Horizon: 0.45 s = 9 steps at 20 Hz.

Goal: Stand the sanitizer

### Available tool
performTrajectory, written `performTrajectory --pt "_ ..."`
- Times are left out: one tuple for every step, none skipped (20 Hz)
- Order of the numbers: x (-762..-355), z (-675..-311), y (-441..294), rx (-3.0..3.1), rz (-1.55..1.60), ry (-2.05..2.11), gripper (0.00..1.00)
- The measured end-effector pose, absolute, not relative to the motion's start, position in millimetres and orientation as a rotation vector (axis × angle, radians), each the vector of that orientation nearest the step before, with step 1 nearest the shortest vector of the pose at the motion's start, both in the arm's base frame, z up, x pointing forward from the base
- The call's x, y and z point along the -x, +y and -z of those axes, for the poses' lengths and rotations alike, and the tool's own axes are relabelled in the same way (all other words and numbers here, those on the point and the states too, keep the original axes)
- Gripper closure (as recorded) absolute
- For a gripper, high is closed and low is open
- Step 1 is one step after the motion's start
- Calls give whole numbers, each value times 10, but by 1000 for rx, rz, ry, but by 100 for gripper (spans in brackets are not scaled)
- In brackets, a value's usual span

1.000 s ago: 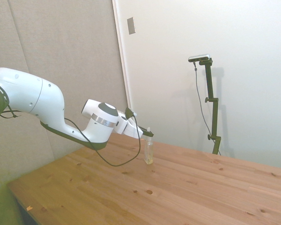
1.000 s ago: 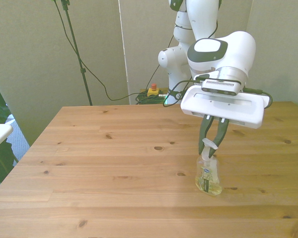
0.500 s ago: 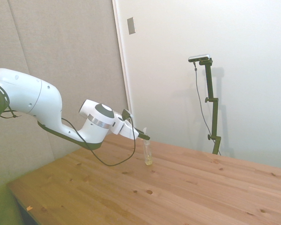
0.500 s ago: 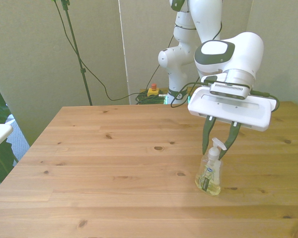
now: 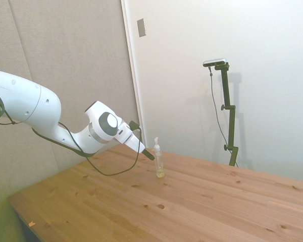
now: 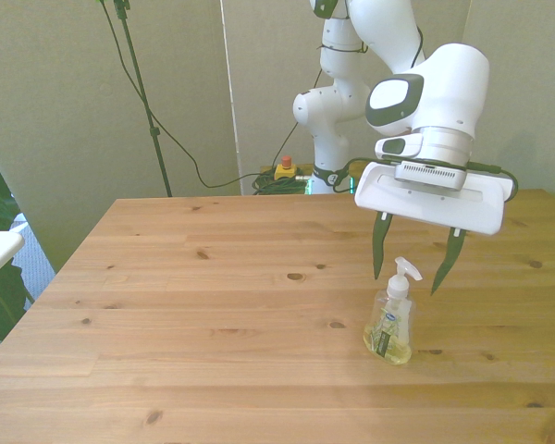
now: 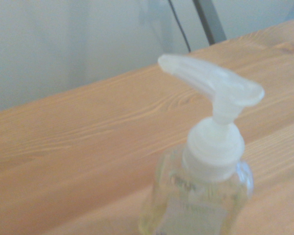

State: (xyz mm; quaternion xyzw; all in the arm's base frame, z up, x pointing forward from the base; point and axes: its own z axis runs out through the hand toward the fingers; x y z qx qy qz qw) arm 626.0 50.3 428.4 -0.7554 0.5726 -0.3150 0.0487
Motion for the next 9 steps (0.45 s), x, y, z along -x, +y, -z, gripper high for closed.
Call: performTrajectory --pt "-6200 -4300 515 2346 900 1735 0" --pt "-6121 -4304 525 2395 840 1716 0" --pt "-6042 -4300 533 2444 784 1695 0" --pt "-5959 -4297 545 2493 722 1672 0" --pt "-5875 -4301 546 2540 658 1649 0" --pt "-5789 -4320 542 2586 594 1621 0" --pt "-5700 -4340 542 2633 527 1589 0" --pt "-5605 -4365 536 2679 460 1557 0" --pt "-5507 -4392 533 2720 392 1521 0"
